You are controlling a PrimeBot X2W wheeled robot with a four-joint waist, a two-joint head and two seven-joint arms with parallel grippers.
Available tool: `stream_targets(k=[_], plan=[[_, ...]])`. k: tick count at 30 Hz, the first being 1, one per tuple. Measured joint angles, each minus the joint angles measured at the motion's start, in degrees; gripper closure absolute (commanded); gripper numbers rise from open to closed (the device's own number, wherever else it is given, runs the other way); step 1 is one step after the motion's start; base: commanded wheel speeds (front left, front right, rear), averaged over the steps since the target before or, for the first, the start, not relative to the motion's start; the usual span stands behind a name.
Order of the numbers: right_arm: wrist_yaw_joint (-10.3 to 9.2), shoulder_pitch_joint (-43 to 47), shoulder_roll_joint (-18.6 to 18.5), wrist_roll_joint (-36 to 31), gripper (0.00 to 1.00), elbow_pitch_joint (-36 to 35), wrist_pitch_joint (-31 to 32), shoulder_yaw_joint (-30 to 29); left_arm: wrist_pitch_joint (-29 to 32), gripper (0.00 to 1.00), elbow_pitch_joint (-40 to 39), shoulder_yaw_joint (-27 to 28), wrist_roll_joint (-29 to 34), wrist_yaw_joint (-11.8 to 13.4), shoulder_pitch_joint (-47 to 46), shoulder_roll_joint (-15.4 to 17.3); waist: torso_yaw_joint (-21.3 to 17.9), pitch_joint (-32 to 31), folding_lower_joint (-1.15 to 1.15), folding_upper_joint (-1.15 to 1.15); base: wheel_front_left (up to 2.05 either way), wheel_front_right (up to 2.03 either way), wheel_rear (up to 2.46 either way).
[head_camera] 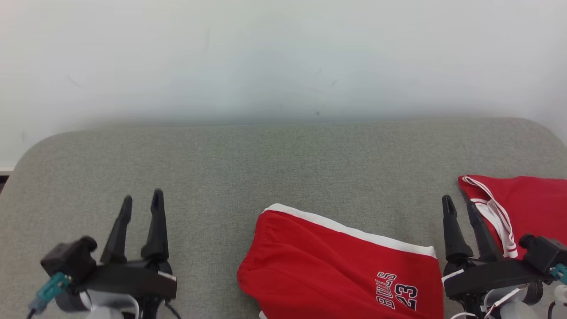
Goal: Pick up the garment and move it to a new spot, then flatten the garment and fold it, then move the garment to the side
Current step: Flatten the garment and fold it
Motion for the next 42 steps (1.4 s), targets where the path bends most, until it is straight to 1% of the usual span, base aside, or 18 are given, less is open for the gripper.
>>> stream_targets(k=[4, 6, 11, 19, 24, 28, 42], plan=[[0.00, -0.78, 0.00, -0.86, 0.00, 3.27, -1.66, 0.29, 0.00, 0.00, 2.43, -0.04, 2.33, -1.54, 2.47, 0.15, 0.67, -0.46, 0.00, 0.00, 0.00, 0.00, 0.00], [0.00, -0.79, 0.01, -1.15, 0.00, 4.41, -2.20, 0.11, 0.00, 0.00, 3.50, -0.97, 4.30, -1.52, 3.42, 1.08, 1.10, -0.73, 0.00, 0.00, 0.00, 0.00, 0.00], [0.00, -0.73, 0.01, -2.45, 0.00, 6.03, -2.98, -0.51, 0.02, 0.00, 3.98, -2.40, 6.50, -1.55, 4.95, 2.29, 2.32, -1.44, 0.00, 0.00, 0.00, 0.00, 0.00], [0.00, -0.58, 0.02, -4.64, 0.00, 7.40, -2.90, -0.76, 1.64, 0.00, 3.32, -3.90, 6.81, -2.40, 6.41, 3.53, 4.10, -2.26, 0.00, 0.00, 0.00, 0.00, 0.00], [0.00, 0.58, 0.07, -5.90, 0.00, 8.10, -1.94, -1.22, 1.93, 0.00, 2.47, -3.77, 6.76, -1.86, 6.56, 3.90, 5.08, -2.37, 0.01, 0.00, 0.00, 0.00, 0.00], [0.00, 1.36, 0.04, -6.78, 0.00, 7.99, -1.42, -1.79, 2.32, 0.00, 2.04, -3.32, 6.49, -0.88, 7.11, 4.22, 5.51, -2.32, 0.00, 0.00, 0.00, 0.00, 0.00], [0.00, 1.65, 0.04, -7.01, 0.00, 7.16, -0.35, -1.46, 2.57, 0.00, 1.52, -3.55, 5.95, -0.59, 7.31, 4.42, 5.37, -1.80, 0.01, 0.00, 0.00, 0.00, 0.00]])
